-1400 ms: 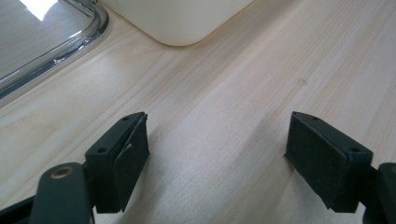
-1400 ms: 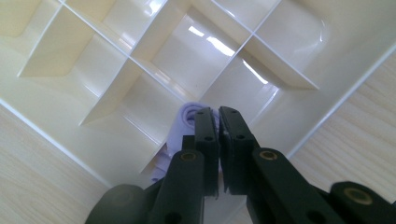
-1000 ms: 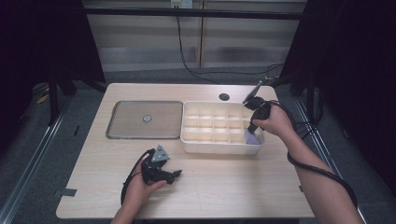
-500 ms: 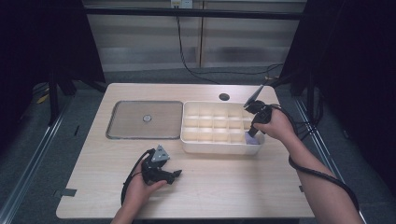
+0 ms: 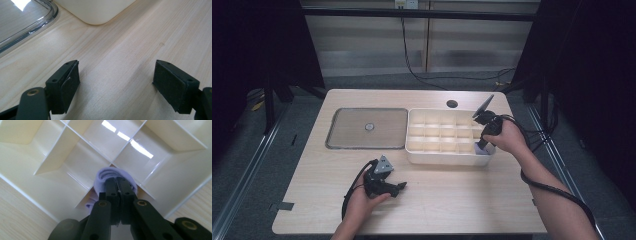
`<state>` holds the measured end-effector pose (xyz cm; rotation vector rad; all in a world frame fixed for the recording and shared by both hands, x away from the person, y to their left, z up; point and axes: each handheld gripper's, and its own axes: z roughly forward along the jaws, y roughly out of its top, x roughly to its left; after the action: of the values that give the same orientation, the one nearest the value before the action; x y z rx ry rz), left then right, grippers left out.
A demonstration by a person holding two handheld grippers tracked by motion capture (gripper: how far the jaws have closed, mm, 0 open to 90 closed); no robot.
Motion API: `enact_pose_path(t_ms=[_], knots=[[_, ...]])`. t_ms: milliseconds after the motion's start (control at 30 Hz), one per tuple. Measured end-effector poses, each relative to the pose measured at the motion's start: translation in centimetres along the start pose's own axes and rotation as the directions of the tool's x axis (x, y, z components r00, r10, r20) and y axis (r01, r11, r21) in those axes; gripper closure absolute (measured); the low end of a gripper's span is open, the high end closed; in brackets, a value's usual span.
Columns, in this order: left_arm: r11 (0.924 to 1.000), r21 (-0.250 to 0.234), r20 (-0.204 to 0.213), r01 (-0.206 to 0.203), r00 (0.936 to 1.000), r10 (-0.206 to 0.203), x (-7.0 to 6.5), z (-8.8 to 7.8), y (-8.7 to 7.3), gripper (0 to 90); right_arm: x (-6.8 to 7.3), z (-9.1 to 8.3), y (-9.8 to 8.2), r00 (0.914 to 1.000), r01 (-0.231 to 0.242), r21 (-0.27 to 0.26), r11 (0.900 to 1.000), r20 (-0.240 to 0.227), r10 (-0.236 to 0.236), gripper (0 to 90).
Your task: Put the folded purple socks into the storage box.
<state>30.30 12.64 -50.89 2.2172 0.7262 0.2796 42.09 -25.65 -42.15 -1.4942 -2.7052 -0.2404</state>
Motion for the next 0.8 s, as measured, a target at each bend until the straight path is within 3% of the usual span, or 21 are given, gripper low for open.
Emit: enact_pose_path(t_ms=[633,800], knots=[[0.9999,0.01,0.001,-0.012,0.9999,0.012,0.1,0.0,0.0,20.7,-0.3,1.4,-0.5,0.9991,-0.039,-0.015,0.999,-0.017,0.039,90.0],[0.9999,0.011,0.002,-0.012,0.9999,0.012,0.1,0.0,0.0,20.6,-0.1,1.8,-0.4,0.9993,-0.037,-0.008,0.999,0.001,0.037,90.0]])
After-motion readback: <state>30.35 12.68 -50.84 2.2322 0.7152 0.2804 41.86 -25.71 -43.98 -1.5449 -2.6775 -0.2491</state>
